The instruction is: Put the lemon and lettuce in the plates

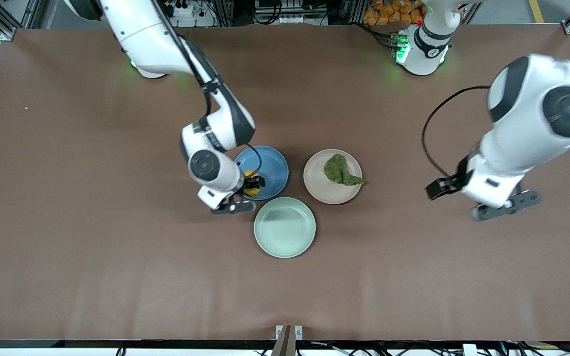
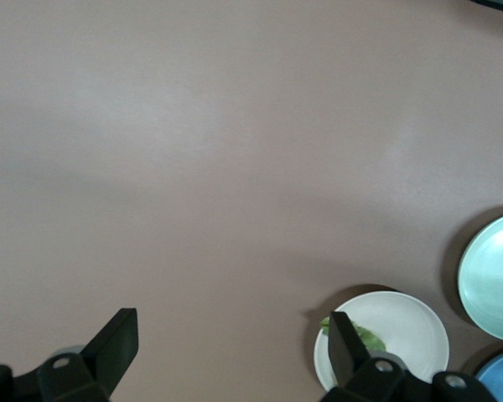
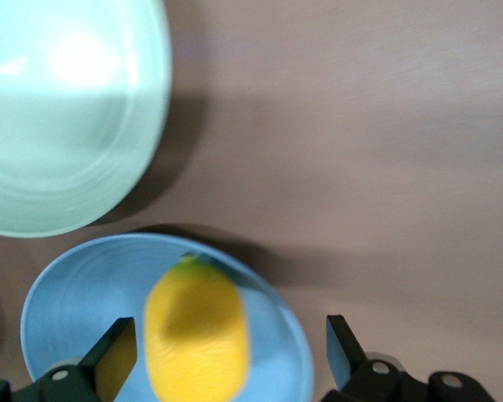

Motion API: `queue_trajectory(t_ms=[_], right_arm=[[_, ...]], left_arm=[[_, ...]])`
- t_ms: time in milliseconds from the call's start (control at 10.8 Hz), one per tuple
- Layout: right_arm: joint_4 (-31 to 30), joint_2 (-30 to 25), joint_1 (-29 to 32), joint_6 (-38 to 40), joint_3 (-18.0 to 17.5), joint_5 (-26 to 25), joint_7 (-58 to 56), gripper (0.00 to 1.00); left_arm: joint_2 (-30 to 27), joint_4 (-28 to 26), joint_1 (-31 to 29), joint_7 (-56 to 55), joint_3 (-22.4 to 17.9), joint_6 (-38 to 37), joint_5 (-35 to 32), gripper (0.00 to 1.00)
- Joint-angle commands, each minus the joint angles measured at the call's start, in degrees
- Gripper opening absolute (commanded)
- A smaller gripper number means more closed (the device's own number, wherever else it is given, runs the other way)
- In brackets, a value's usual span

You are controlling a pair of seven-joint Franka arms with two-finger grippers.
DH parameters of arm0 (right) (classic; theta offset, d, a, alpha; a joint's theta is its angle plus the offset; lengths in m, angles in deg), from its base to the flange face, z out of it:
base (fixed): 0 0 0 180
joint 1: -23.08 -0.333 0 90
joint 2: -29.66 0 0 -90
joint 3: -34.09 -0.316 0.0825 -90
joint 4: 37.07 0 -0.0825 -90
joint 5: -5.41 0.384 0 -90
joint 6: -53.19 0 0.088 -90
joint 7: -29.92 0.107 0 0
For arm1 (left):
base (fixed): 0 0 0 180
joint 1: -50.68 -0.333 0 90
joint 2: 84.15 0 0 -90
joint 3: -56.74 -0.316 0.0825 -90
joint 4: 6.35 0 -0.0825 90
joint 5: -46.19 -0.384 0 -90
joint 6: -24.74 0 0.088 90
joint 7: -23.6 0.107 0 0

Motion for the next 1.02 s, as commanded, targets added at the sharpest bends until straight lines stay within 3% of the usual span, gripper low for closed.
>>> queue_trajectory(t_ms=[0, 185, 463, 648, 926], right_arm=[[3.4, -0.1, 5.7, 6.6, -0.5, 0.9, -4.2, 1.00], [3.8, -0.3, 10.5, 8.8, -0.1, -1.4, -7.9, 1.00], [4.9, -1.7, 15.3, 9.0, 0.2, -15.5, -9.5, 1.00], [5.2, -3.2, 18.7, 10.4, 0.2, -16.9, -9.9, 1.00], [6.4, -6.8, 25.3, 17.4, 0.2, -16.2, -20.3, 1.00]], left_arm=[[-5.0, -1.5, -2.1, 4.2, 0.3, -4.1, -0.3, 1.00], [-6.8, -1.5, -7.1, 12.9, 1.3, -6.3, 1.4, 1.00], [-9.4, -1.8, -7.7, 16.8, 0.5, -7.8, 4.0, 1.00], [-10.7, -1.9, -2.8, 16.8, -3.8, -8.1, 4.0, 1.00], [-11.0, -1.5, 0.8, 22.4, -8.9, -9.2, 6.4, 1.00]])
